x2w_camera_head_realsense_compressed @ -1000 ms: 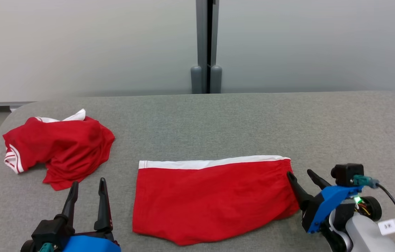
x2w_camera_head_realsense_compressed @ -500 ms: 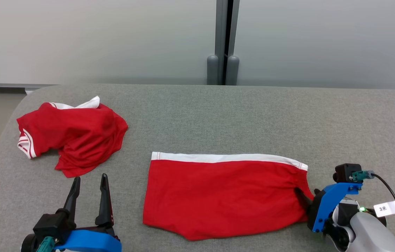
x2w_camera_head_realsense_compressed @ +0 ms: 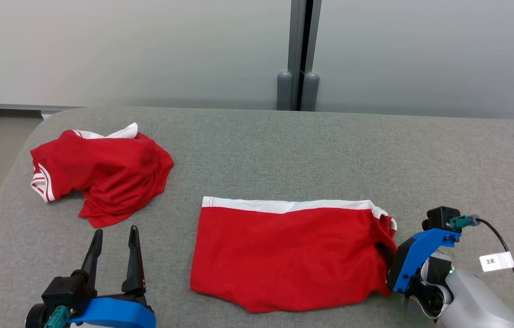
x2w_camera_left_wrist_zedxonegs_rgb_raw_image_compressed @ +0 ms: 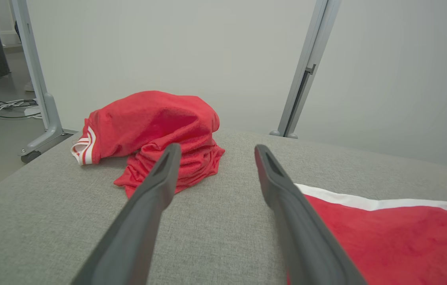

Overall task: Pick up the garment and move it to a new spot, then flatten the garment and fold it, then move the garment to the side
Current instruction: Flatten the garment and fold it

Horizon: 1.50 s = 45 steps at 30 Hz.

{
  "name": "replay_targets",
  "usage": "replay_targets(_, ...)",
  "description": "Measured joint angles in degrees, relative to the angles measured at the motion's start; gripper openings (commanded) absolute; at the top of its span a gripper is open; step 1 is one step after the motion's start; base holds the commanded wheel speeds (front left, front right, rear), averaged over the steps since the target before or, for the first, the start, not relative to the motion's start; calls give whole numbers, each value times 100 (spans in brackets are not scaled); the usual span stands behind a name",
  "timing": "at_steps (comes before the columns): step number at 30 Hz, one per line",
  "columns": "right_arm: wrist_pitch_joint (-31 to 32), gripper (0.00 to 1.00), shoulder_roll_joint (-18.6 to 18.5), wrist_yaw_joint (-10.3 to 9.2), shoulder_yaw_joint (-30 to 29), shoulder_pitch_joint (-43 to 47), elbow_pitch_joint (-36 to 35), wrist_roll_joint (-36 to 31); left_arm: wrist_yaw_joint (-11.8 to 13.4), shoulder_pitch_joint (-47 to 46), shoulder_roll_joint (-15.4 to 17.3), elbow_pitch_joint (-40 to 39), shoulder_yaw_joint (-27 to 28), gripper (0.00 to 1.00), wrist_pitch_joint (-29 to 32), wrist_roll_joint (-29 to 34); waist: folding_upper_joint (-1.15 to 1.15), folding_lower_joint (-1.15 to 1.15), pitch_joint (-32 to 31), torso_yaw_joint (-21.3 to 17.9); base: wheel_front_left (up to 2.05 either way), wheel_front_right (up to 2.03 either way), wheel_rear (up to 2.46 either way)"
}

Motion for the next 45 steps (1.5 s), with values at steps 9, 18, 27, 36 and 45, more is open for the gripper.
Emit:
replay_targets(9, 62, 0, -426, 1, 141, -24, -499, 755, -26, 21, -26, 93, 4, 100, 0, -11, 0, 0, -117, -98, 0, 0, 0)
replay_targets(18, 453, 0, -1161, 0, 81, 259, -1199, 1415, -30, 37, -48, 211, -21, 100, -4, -62, 0, 0, -132, -371, 0, 0, 0)
replay_targets(27, 1088, 0, -439, 0, -246, 474, -2380, 3130, -33, -34, -56, 389, -167, 100, -4, -99, 0, 0, -143, -302, 0, 0, 0)
replay_targets(36, 1171, 0, 267, 0, -97, 424, -1911, 3502, -41, -136, -56, 520, -275, 100, -5, -123, 0, 0, -132, 180, 0, 0, 0)
replay_targets(45, 436, 46, 499, 0, 211, -83, -744, 3245, -42, -214, -57, 613, -358, 100, -4, -163, 0, 0, -26, 552, 0, 0, 0)
